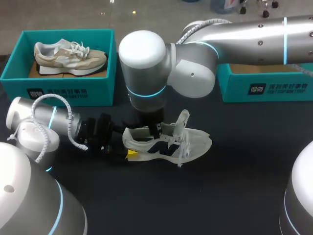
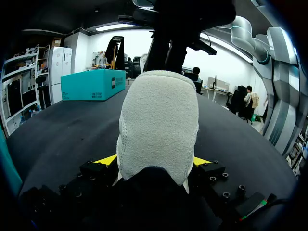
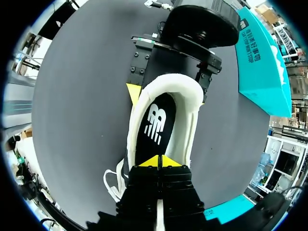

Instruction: Take the shoe out of the shoebox, open the shoe tongue, remove and reinsert the insole, then place the shoe into the shoebox

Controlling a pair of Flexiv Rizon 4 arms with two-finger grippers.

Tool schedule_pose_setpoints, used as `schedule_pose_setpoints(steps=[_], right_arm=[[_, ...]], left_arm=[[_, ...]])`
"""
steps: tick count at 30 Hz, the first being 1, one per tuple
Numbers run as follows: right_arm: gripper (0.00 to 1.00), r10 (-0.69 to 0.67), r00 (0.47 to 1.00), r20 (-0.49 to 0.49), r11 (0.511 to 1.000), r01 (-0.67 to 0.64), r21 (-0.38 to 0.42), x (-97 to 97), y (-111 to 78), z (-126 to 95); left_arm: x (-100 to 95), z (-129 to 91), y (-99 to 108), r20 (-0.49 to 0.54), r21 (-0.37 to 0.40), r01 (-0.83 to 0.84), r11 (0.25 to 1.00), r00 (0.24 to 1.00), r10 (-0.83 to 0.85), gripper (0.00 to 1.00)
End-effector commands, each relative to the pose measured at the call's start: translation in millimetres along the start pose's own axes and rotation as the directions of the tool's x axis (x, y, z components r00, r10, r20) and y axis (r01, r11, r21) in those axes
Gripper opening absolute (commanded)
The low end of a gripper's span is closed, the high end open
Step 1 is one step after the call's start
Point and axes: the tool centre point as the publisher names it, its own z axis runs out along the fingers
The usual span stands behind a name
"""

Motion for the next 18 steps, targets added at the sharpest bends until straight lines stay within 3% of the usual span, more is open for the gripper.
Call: schedule_pose_setpoints(steps=[1,11,18], right_arm=[[0.0,0.014,1.0,-0.008,1.0,-0.014,0.0,2.9,-9.6,2.9],[0.0,-0.001,0.999,-0.047,1.0,0.001,0.007,13.0,-14.1,-2.2],[0.0,-0.014,0.997,-0.076,1.0,0.014,-0.002,12.4,-2.3,12.5]], left_arm=[[-0.3,0.0,5.1,-0.001,-0.006,0.001,1.0,1.0,-0.001,0.0],[-0.3,0.0,5.1,-0.001,-0.006,0.001,1.0,1.0,-0.001,0.0],[-0.3,0.0,5.1,-0.001,-0.006,0.001,1.0,1.0,-0.001,0.0]])
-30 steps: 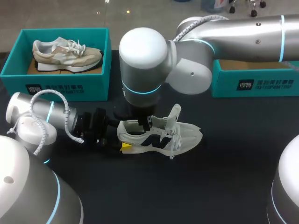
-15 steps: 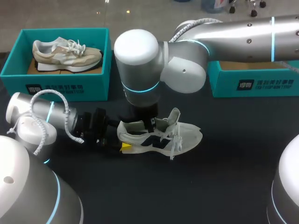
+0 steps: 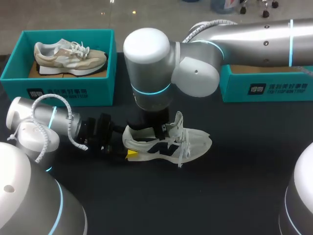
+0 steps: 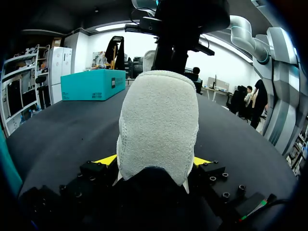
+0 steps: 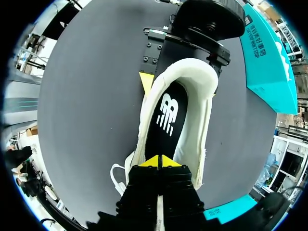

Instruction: Take the shoe out of the shoebox, open the shoe tongue, remove and reinsert the insole, then place the shoe into the shoebox

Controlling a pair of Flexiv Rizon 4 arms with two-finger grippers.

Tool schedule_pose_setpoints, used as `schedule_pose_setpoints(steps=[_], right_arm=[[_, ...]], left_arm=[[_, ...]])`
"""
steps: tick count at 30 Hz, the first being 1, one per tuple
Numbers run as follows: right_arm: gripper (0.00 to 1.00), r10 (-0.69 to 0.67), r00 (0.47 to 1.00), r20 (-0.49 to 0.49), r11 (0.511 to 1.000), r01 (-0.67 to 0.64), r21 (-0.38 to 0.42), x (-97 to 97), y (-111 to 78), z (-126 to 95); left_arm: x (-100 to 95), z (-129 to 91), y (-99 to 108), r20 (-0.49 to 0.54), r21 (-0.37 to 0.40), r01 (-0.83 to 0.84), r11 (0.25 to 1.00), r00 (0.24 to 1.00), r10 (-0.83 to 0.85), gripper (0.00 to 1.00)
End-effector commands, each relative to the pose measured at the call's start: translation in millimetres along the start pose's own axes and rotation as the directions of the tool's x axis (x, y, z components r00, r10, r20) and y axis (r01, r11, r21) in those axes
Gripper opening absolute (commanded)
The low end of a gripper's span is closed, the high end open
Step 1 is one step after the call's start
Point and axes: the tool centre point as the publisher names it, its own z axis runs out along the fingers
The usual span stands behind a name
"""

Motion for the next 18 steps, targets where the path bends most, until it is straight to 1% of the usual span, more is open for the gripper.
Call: schedule_pose_setpoints(steps=[1,5,10,12,16,18], right_arm=[[0.0,-0.001,1.0,-0.009,1.0,0.001,0.0,-3.3,10.5,12.8],[0.0,0.008,1.0,-0.021,1.0,-0.008,-0.007,2.1,16.4,19.6],[0.01,0.019,0.999,-0.039,1.0,-0.02,-0.005,8.1,17.2,21.4],[0.09,0.033,0.999,-0.037,0.999,-0.033,0.002,9.2,16.7,21.9],[0.11,0.105,0.994,0.014,0.994,-0.105,0.019,6.9,13.1,24.7],[0.16,0.142,0.989,0.042,0.99,-0.143,0.012,5.0,11.9,24.8]], left_arm=[[-0.3,0.1,5.0,-0.001,-0.006,0.001,1.0,1.0,-0.001,0.0],[-0.3,0.1,5.0,-0.001,-0.006,0.001,1.0,1.0,-0.001,0.0],[-0.3,0.1,5.0,-0.001,-0.006,0.001,1.0,1.0,-0.001,0.0],[-0.3,0.1,5.0,-0.001,-0.006,0.001,1.0,1.0,-0.001,0.0],[-0.3,0.1,5.0,-0.001,-0.006,0.001,1.0,1.0,-0.001,0.0],[-0.3,0.1,5.0,-0.001,-0.006,0.001,1.0,1.0,-0.001,0.0]])
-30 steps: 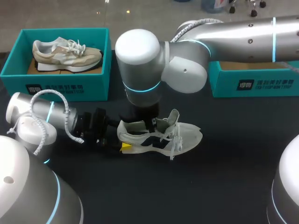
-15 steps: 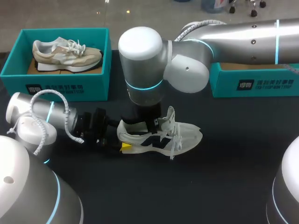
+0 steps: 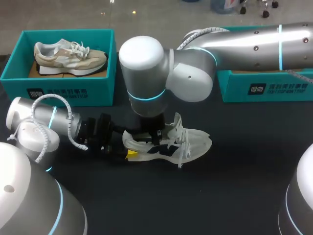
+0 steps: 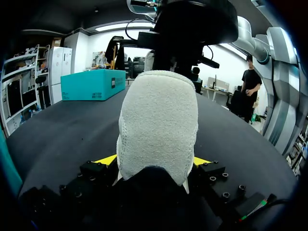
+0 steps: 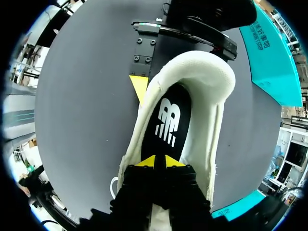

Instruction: Take the shoe out of the shoebox, open the shoe tongue, remove and reinsert the insole, then place the shoe into the shoebox

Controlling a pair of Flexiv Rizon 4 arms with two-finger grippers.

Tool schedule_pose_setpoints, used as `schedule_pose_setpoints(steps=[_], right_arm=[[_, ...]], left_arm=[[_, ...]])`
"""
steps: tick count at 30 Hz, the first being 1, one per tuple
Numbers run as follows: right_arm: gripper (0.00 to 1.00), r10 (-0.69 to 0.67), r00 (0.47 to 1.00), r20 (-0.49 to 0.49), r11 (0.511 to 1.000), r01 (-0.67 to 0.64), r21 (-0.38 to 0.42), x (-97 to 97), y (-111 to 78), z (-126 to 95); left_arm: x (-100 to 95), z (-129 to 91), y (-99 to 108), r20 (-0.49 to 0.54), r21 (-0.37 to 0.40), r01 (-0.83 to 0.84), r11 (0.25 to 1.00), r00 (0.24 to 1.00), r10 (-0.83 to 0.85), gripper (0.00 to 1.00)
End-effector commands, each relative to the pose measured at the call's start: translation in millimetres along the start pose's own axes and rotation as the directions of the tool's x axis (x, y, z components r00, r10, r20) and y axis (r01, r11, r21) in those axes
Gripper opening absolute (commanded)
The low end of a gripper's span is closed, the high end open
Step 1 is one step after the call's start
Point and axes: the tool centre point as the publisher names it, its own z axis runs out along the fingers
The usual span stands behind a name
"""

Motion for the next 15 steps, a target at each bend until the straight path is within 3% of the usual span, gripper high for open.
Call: schedule_pose_setpoints(steps=[1,8,15], right_arm=[[0.18,0.05,0.998,0.048,0.999,-0.05,-0.001,4.5,1.1,1.8],[0.31,0.089,0.994,0.067,0.996,-0.089,-0.003,-2.8,-0.8,5.1],[0.35,0.116,0.991,0.063,0.993,-0.115,-0.006,-11.5,-2.1,14.4]], left_arm=[[-0.4,0.1,4.9,-0.001,-0.005,0.001,1.0,1.0,-0.001,0.0],[-0.4,0.1,4.9,-0.001,-0.005,0.001,1.0,1.0,-0.001,0.0],[-0.4,0.1,4.9,-0.001,-0.005,0.001,1.0,1.0,-0.001,0.0]])
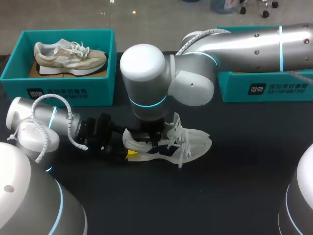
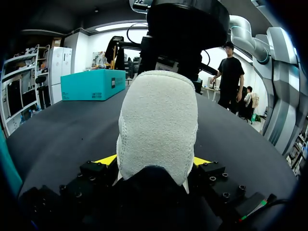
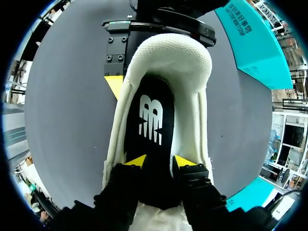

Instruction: Take the shoe out of the shoebox, open the shoe tongue, remove and reinsert the insole, then place the shoe into the shoebox

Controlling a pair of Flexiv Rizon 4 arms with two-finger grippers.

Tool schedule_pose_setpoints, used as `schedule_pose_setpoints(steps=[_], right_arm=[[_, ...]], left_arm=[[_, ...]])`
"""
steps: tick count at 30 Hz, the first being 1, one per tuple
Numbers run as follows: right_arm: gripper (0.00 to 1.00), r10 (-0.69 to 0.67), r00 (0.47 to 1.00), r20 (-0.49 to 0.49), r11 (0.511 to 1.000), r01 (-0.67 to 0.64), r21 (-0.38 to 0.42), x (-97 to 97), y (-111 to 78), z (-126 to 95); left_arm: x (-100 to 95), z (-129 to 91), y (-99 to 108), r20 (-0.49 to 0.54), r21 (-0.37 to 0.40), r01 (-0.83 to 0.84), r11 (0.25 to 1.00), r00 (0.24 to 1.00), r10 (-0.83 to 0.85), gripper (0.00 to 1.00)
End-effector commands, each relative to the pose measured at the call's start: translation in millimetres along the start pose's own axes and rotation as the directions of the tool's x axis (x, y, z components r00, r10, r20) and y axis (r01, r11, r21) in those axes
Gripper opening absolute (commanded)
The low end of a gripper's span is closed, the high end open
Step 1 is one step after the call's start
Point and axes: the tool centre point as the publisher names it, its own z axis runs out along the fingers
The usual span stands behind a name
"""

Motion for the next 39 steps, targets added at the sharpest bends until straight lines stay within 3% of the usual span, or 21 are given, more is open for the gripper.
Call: schedule_pose_setpoints(steps=[1,7,14,17,22,29,39], right_arm=[[0.35,0.006,1.0,-0.013,1.0,-0.006,-0.004,-2.0,3.0,9.1],[0.4,-0.007,0.997,-0.072,1.0,0.006,-0.004,2.0,6.3,27.5],[0.39,-0.008,0.987,-0.158,1.0,0.008,-0.004,19.3,3.8,48.3],[0.28,-0.005,0.985,-0.173,1.0,0.003,-0.009,25.4,2.2,50.2],[0.01,0.024,0.978,-0.206,0.999,-0.028,-0.02,30.1,-2.8,50.8],[0.0,0.044,0.965,-0.259,0.993,-0.071,-0.092,32.3,-9.5,39.9],[0.0,-0.077,0.969,-0.234,0.976,0.025,-0.217,21.4,-23.7,-8.9]], left_arm=[[-0.4,0.1,4.9,-0.001,-0.005,0.001,1.0,1.0,-0.001,0.0],[-0.4,0.1,4.9,-0.001,-0.005,0.001,1.0,1.0,-0.001,0.0],[-0.4,0.1,4.9,-0.001,-0.005,0.001,1.0,1.0,-0.001,0.0],[-0.4,0.1,4.9,-0.001,-0.005,0.001,1.0,1.0,-0.001,0.0],[-0.4,0.1,4.9,-0.001,-0.005,0.001,1.0,1.0,-0.001,0.0],[-0.4,0.1,4.9,-0.001,-0.005,0.001,1.0,1.0,-0.001,0.0],[-0.4,0.1,4.9,-0.001,-0.005,0.001,1.0,1.0,-0.001,0.0]])
